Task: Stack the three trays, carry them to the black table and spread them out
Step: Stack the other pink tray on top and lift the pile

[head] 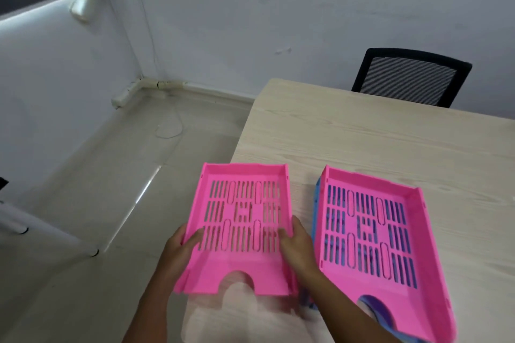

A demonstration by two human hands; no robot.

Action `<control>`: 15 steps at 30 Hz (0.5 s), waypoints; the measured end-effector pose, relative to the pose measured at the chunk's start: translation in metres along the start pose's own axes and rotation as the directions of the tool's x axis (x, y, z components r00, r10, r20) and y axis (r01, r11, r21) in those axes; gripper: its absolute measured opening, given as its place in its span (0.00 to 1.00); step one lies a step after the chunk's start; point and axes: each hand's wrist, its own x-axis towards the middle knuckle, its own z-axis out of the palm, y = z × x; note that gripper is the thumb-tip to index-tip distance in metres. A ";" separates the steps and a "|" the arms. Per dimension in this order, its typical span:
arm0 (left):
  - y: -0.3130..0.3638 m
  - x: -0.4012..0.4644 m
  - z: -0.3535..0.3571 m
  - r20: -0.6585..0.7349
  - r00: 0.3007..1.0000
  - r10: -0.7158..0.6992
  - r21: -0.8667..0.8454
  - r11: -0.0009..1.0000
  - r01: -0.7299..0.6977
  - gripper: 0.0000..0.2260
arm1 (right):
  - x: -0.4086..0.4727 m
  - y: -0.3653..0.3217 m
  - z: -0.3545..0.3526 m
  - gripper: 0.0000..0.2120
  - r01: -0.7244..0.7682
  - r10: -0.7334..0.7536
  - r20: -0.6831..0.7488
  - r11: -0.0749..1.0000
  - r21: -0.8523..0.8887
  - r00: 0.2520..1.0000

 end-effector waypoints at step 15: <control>0.085 -0.041 0.141 0.192 0.947 0.259 -0.082 0.966 -0.247 0.24 | -0.027 0.026 -0.192 0.22 0.185 -0.104 -0.360 0.963 0.198 0.927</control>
